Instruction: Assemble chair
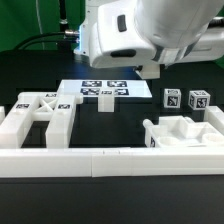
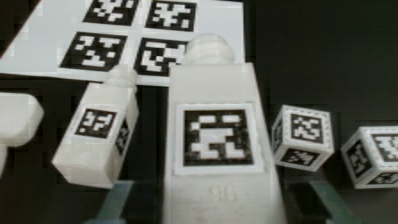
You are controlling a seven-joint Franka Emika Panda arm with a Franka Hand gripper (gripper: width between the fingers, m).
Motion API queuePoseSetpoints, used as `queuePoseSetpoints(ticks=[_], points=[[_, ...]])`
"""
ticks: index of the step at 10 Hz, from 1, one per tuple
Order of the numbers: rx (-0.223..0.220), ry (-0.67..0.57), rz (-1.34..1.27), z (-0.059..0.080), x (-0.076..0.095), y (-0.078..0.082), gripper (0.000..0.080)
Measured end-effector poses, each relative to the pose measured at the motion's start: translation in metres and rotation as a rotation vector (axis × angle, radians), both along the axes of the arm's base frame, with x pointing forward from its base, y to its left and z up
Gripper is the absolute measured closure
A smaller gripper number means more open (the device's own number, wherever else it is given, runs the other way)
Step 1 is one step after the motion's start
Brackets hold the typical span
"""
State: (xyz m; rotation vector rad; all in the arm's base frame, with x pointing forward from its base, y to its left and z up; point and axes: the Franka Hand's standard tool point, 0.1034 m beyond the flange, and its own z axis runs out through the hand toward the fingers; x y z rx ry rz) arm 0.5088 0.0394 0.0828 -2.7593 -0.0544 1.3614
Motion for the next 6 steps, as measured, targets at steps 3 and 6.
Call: queuePoseSetpoints(ticks=[3, 6], points=[[0.003, -0.113, 0.003, -0.001, 0.018, 0.006, 0.0514], [0.005, -0.383, -0.011, 0.014, 0.049, 0.007, 0.0514]])
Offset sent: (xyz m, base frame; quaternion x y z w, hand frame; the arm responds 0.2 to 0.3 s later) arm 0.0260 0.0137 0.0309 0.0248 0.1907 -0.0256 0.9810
